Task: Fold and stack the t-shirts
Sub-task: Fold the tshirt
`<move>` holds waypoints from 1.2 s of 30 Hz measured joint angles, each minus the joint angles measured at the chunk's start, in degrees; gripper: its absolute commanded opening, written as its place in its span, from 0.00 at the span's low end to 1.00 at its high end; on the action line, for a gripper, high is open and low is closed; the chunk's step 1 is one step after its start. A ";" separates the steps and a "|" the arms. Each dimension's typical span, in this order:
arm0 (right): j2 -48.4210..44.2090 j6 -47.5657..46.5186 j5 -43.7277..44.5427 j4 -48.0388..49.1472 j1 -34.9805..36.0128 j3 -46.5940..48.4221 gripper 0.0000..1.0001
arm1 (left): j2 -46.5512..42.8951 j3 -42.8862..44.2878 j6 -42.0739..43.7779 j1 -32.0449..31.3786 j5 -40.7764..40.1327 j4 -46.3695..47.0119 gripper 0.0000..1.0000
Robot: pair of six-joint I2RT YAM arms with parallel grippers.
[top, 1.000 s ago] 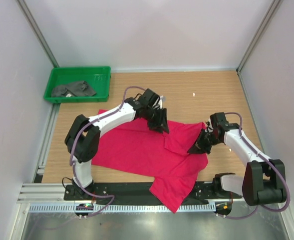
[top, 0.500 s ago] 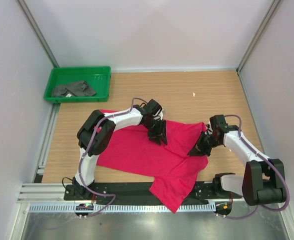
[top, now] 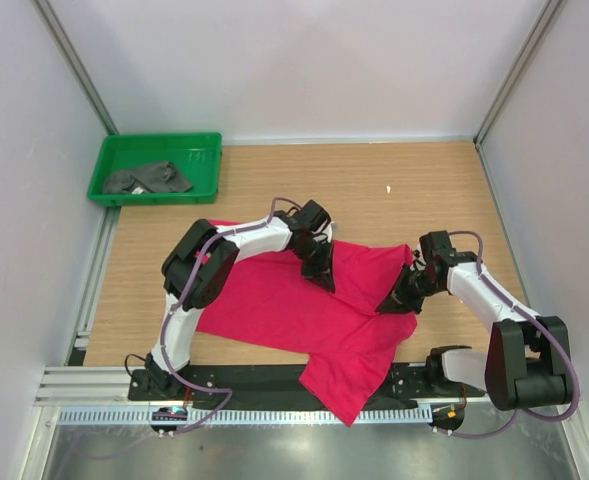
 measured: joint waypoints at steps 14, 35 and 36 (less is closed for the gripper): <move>-1.62 -2.14 1.38 -5.66 0.00 0.50 0.04 | -2.99 2.62 1.86 0.26 -1.88 -8.48 0.00; 1.29 -1.70 -2.89 -4.68 0.52 -3.93 0.41 | -3.02 2.03 5.42 1.03 -3.65 -13.49 0.36; 2.12 -1.97 -1.77 -5.97 0.24 -2.36 0.46 | -3.13 2.49 6.16 1.33 -4.13 -14.49 0.40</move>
